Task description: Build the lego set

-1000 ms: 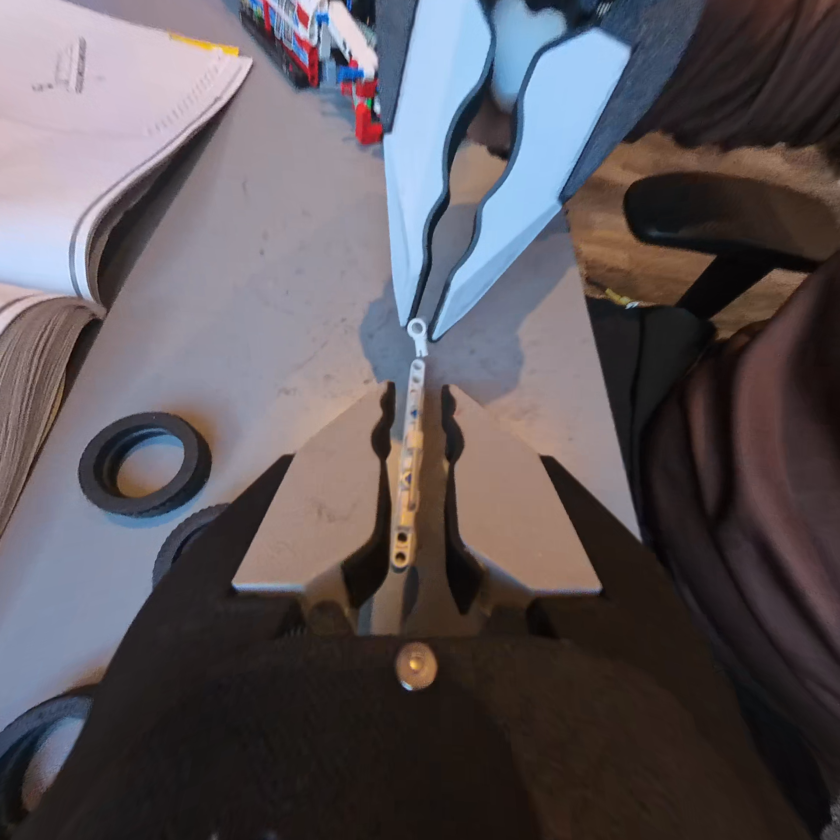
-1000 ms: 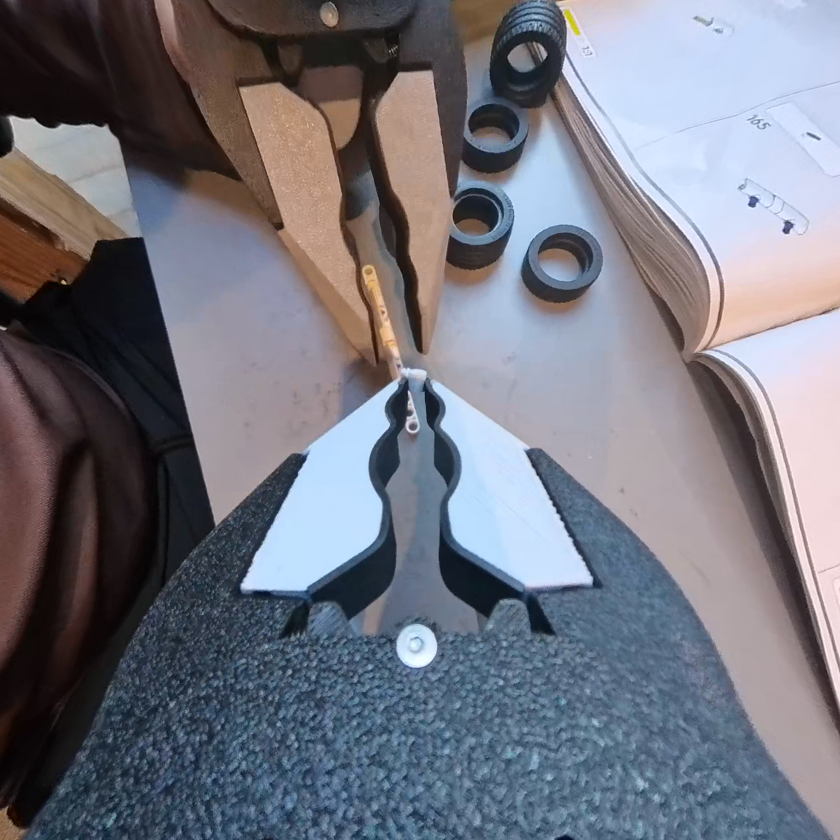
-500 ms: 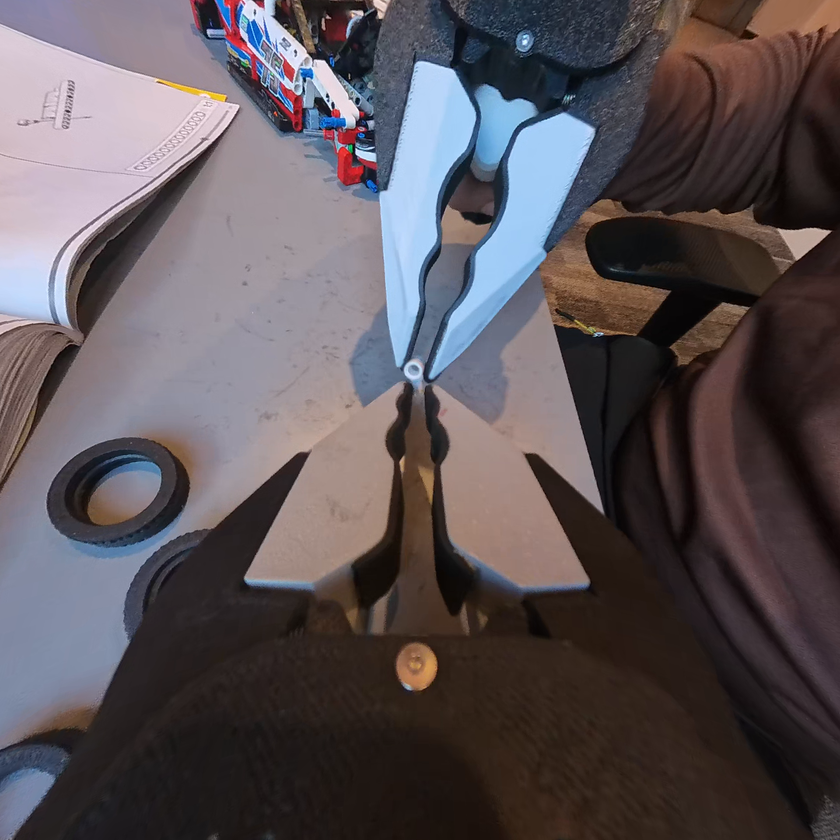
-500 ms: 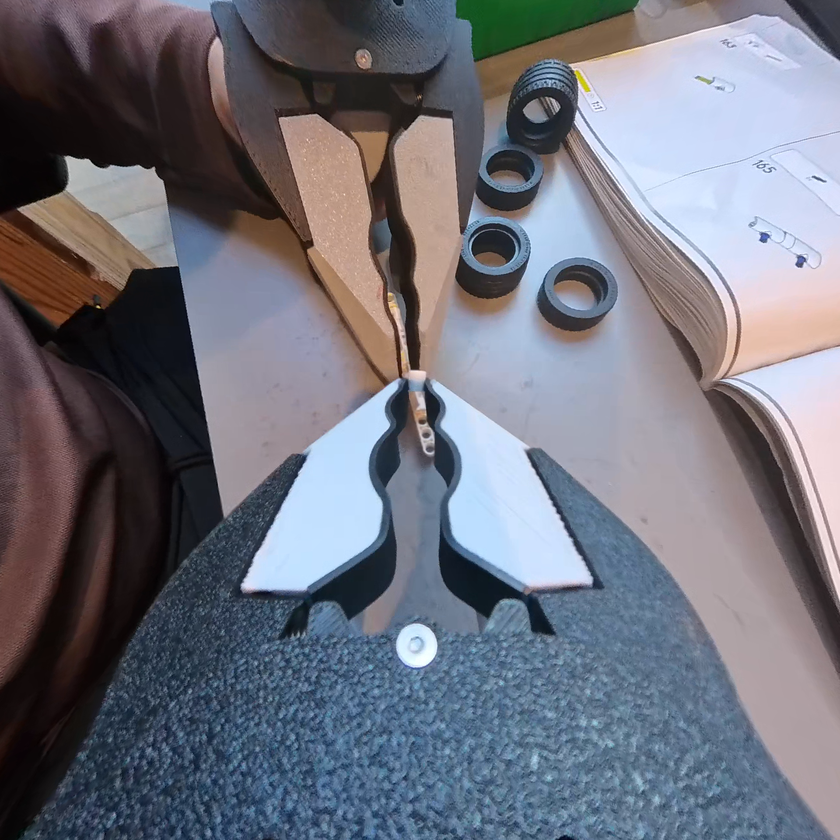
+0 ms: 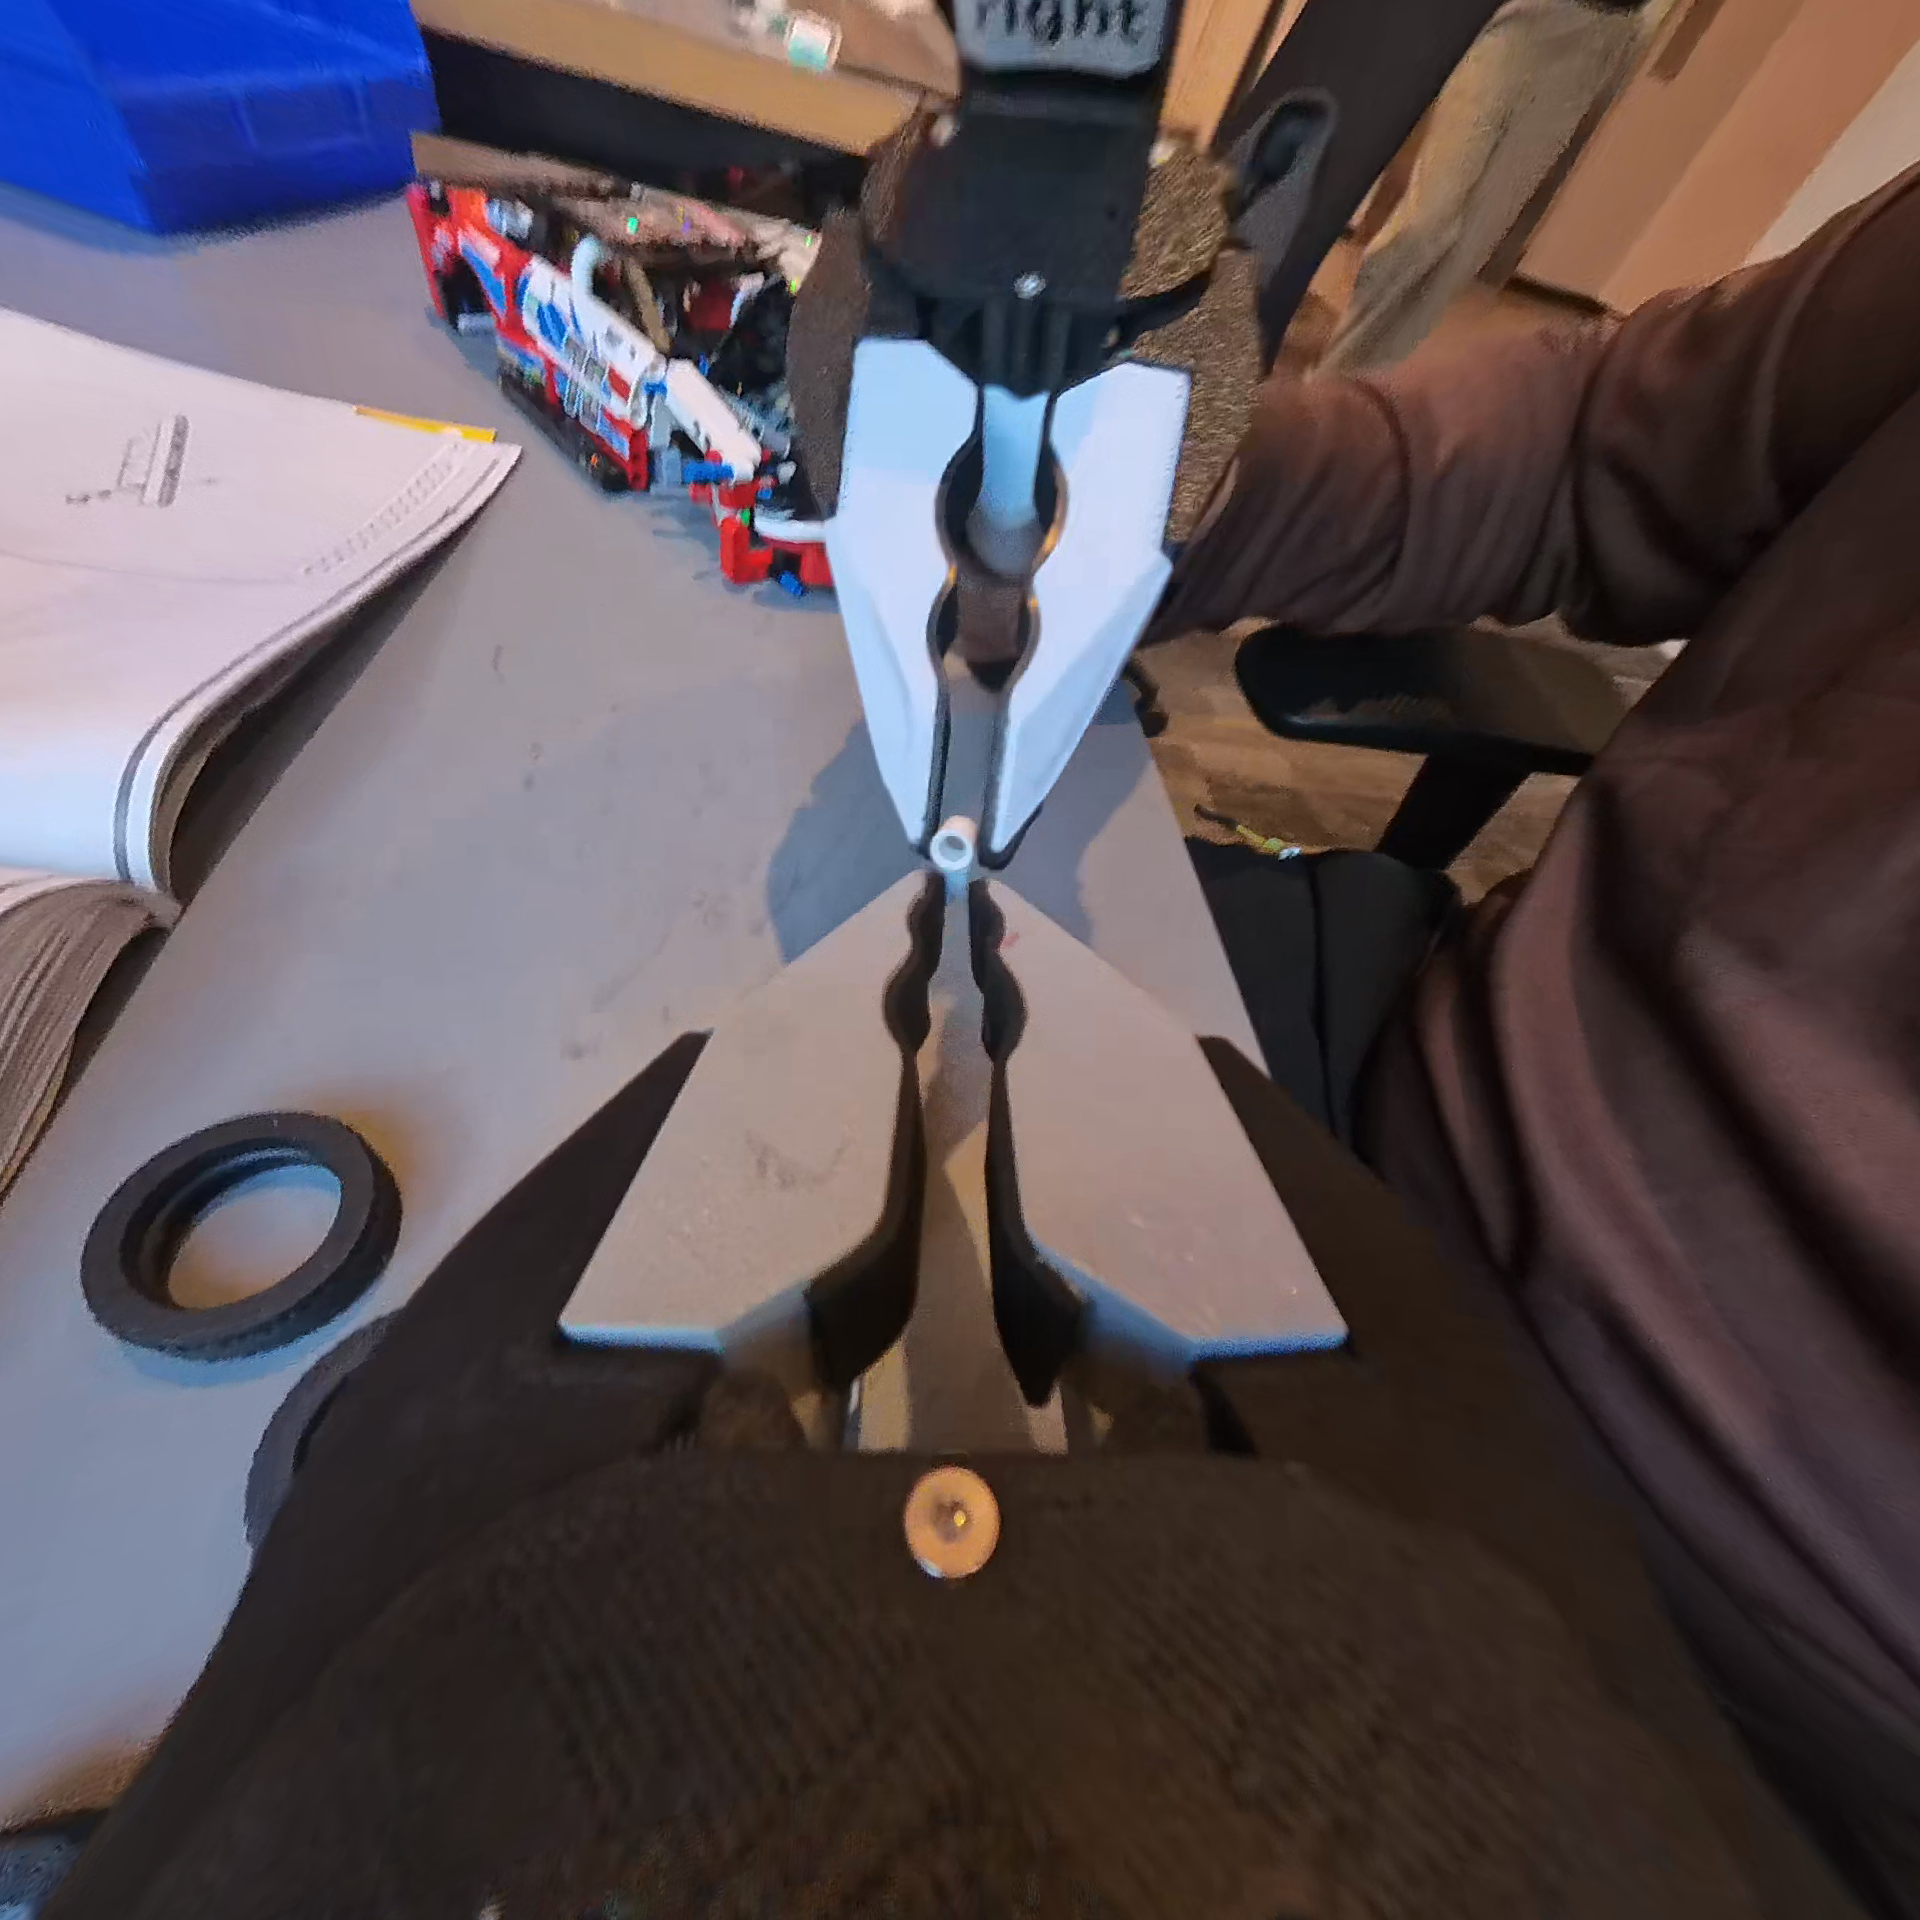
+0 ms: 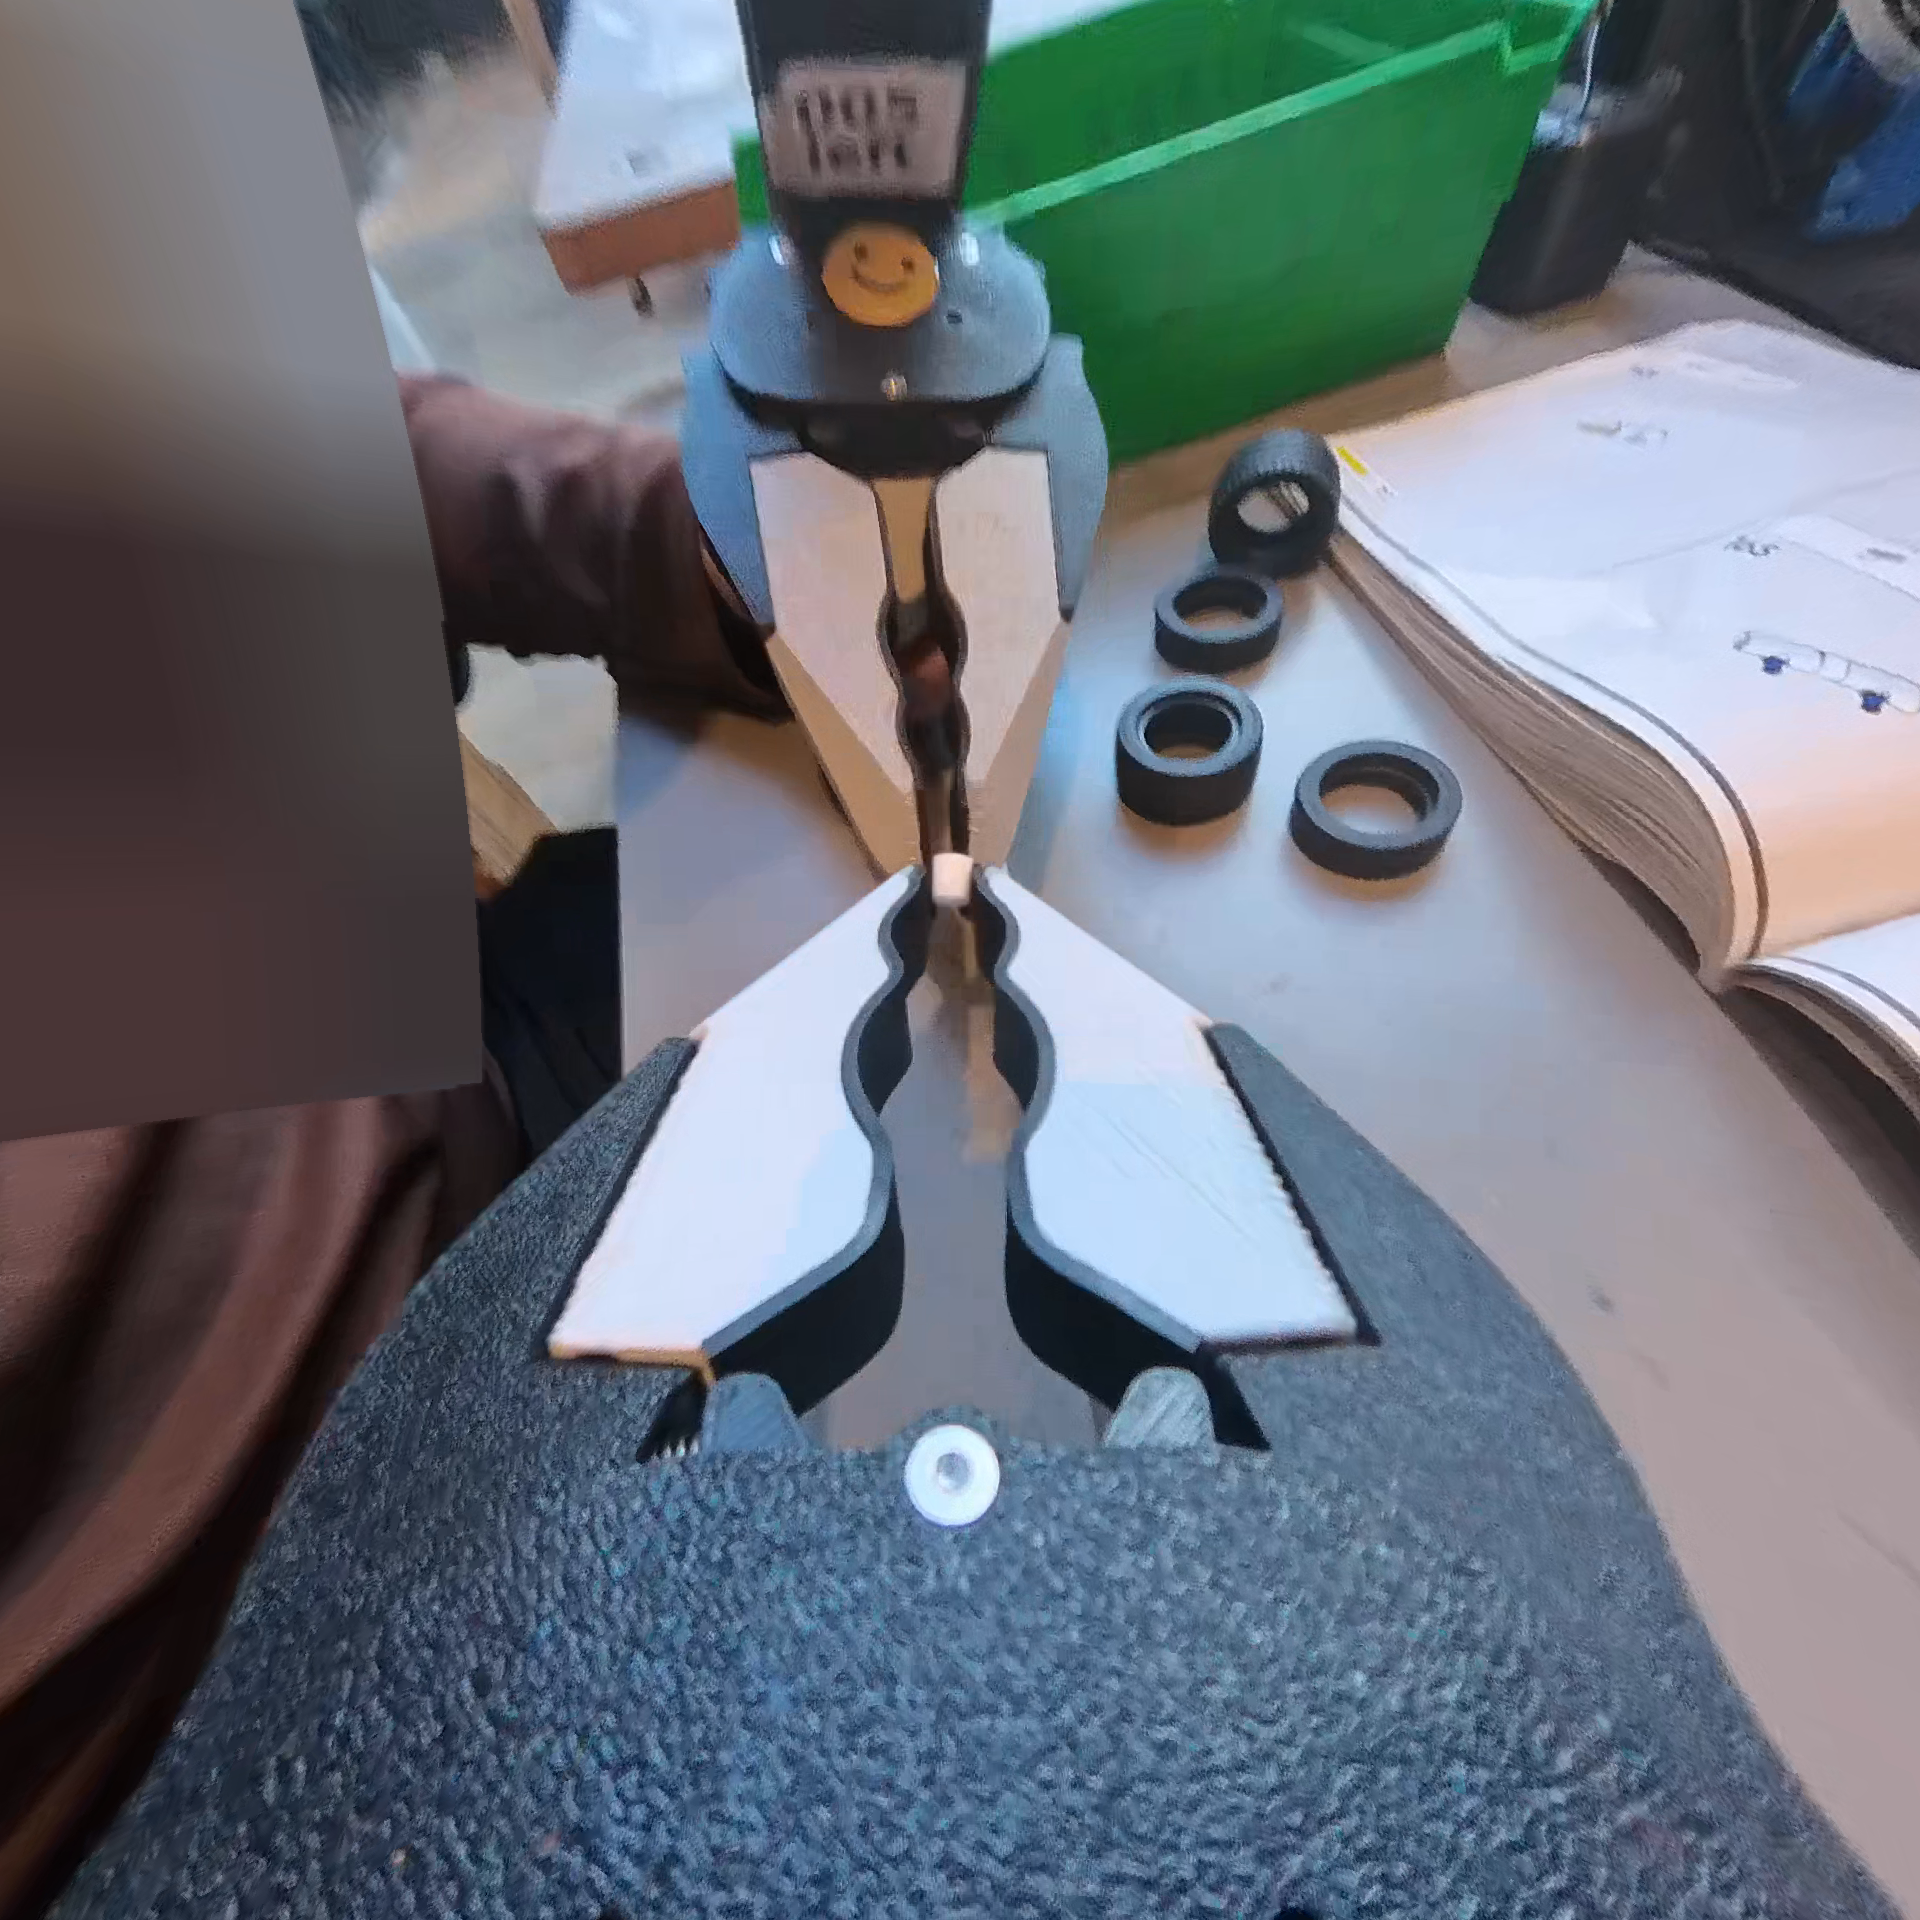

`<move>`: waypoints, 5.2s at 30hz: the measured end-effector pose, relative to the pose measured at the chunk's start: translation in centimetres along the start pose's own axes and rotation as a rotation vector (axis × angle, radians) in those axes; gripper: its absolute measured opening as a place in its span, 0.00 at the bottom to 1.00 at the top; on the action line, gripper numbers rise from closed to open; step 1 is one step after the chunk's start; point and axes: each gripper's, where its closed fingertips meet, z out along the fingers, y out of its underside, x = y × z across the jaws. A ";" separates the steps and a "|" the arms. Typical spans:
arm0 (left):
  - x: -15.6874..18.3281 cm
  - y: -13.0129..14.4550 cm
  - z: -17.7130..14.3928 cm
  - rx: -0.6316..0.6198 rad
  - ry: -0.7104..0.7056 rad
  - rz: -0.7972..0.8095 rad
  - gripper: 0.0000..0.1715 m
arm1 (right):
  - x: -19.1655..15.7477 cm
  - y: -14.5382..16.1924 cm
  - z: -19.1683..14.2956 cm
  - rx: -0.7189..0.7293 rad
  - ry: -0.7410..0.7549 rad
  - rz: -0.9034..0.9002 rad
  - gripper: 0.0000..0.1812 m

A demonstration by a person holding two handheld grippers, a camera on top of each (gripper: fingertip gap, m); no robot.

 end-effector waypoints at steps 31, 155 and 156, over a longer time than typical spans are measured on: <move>0.2 -1.6 -0.2 0.085 -0.062 0.113 0.01 | -0.4 -1.4 -0.8 0.050 0.064 -0.072 0.04; -0.2 1.2 2.1 -0.307 -0.300 0.303 0.09 | -0.1 3.9 -2.7 -0.138 0.061 0.029 0.04; -0.1 1.1 2.5 -0.318 -0.324 0.338 0.09 | -0.4 3.5 -2.8 -0.108 0.038 0.052 0.04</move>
